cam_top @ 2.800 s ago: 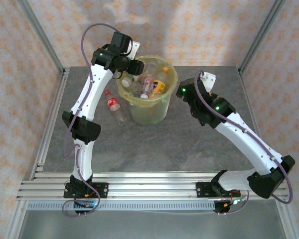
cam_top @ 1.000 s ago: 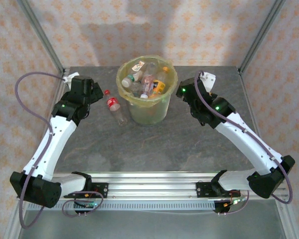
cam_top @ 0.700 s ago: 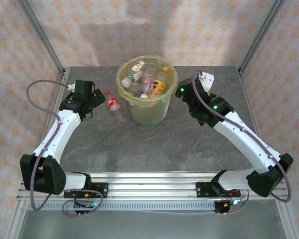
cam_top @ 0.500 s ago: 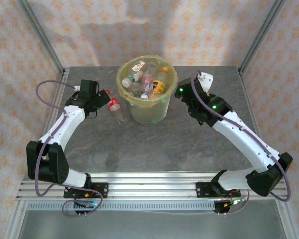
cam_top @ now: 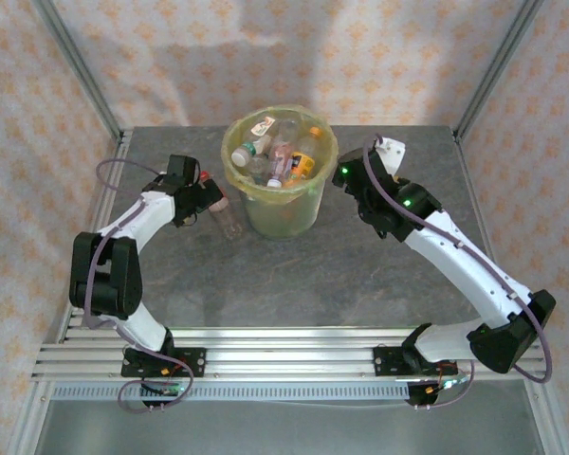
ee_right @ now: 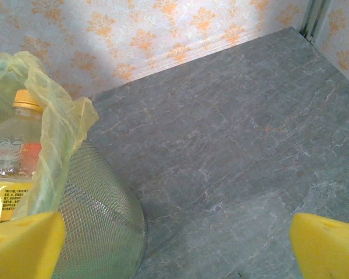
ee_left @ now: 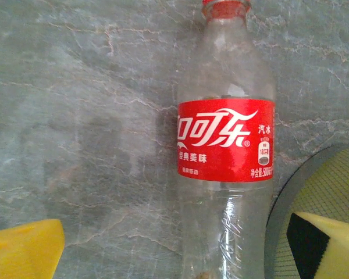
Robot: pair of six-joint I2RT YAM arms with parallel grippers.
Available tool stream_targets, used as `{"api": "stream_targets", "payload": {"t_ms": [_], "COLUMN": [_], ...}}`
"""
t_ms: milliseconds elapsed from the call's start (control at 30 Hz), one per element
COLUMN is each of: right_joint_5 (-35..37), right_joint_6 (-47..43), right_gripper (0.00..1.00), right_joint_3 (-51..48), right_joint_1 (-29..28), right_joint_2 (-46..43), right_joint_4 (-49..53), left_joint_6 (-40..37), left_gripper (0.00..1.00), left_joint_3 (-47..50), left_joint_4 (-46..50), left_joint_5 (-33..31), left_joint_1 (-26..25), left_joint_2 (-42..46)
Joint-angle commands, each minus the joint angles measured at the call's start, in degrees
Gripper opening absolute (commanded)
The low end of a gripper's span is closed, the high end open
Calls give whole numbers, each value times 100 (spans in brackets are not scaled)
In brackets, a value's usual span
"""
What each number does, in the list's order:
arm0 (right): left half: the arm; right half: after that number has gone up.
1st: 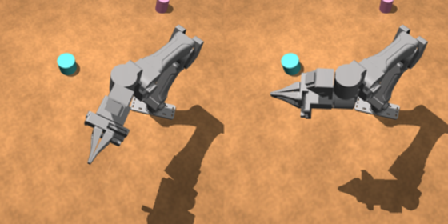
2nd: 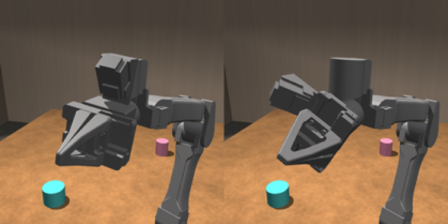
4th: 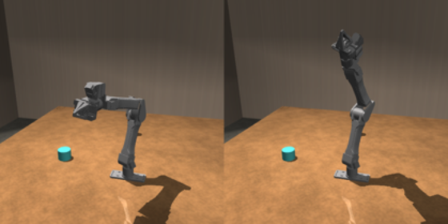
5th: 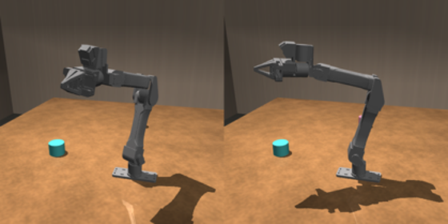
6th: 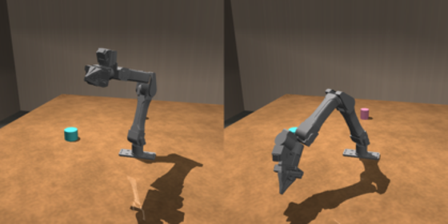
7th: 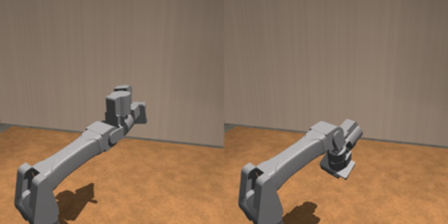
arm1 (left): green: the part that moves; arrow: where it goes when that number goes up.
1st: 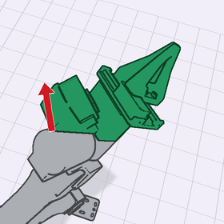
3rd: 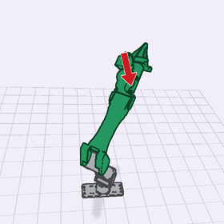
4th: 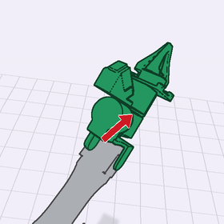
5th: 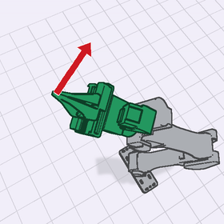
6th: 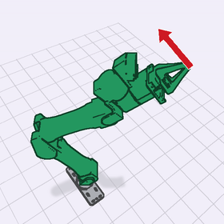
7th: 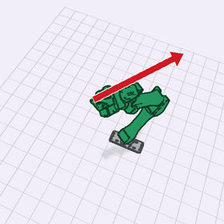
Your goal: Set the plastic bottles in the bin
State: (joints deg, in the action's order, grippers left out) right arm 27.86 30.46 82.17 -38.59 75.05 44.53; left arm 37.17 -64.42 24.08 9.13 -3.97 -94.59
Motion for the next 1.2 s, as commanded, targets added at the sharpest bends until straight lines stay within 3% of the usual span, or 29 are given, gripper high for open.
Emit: {"api": "stream_targets", "payload": {"t_ms": [0, 600, 1167], "right_joint_5": [18, 72, 87], "right_joint_6": [48, 71, 74], "right_gripper": [99, 99, 99], "right_joint_3": [123, 81, 58], "right_joint_1": [-17, -17, -17], "right_joint_2": [68, 84, 36], "right_joint_4": [89, 101, 132], "left_joint_6": [28, -60, 114], "left_gripper": [100, 99, 83], "left_joint_3": [-111, -514, -361], "left_joint_4": [-219, -149, -70], "left_joint_5": [221, 239, -132], "left_joint_1": [-6, -247, -234], "left_joint_2": [-129, -951, -1324]}}
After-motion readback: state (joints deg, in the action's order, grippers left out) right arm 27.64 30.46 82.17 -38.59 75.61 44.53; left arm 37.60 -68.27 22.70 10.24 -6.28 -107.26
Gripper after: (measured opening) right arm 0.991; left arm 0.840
